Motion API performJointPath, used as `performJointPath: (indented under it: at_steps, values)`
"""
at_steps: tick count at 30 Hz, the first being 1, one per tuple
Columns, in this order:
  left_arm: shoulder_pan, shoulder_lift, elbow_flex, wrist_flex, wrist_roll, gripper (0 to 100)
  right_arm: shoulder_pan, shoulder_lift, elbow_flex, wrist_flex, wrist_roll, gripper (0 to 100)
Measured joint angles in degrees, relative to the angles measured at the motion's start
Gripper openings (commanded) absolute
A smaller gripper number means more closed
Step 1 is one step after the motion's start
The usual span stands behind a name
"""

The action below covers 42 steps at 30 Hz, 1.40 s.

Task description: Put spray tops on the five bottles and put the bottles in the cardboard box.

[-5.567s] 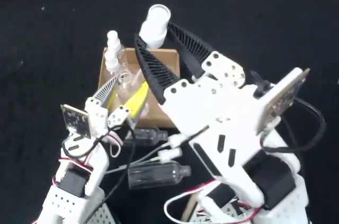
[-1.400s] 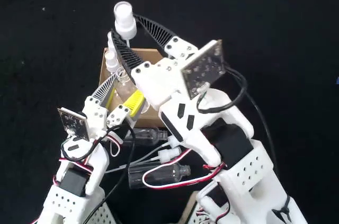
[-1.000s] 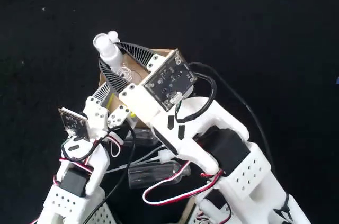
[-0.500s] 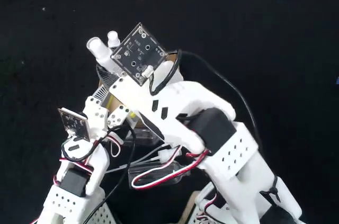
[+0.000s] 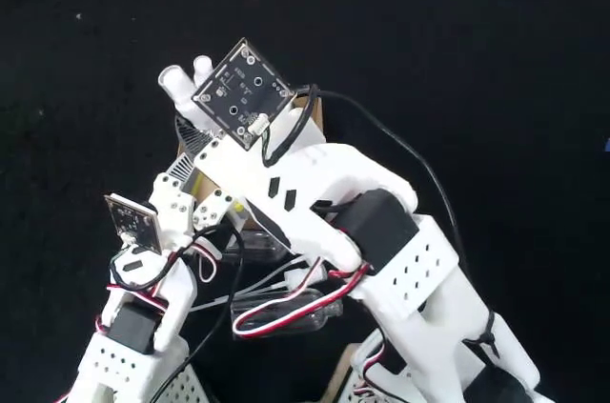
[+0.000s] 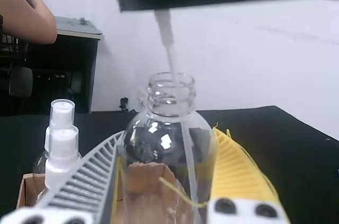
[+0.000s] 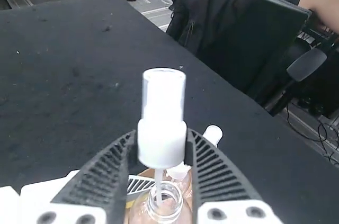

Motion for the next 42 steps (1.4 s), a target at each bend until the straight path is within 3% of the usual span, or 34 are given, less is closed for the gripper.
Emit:
performJointPath:
  at_steps: [7, 15, 28, 34, 42]
  values:
    - [-0.09, 0.00, 0.00, 0.00, 0.00, 3, 0.00, 0.00, -0.79, 0.97, 0.00, 9.6]
    - [0.09, 0.00, 0.00, 0.00, 0.00, 3, 0.00, 0.00, -9.05, 9.41, -4.22, 9.6]
    - [-0.09, 0.00, 0.00, 0.00, 0.00, 3, 0.00, 0.35, -9.05, 9.67, -4.84, 10.0]
    - [-0.09, 0.00, 0.00, 0.00, 0.00, 3, -0.35, 0.35, -9.05, 9.67, -5.01, 20.4]
    - [-0.18, 0.00, 0.00, 0.00, 0.00, 3, -4.40, 2.29, -14.07, 14.51, -5.01, 18.8]
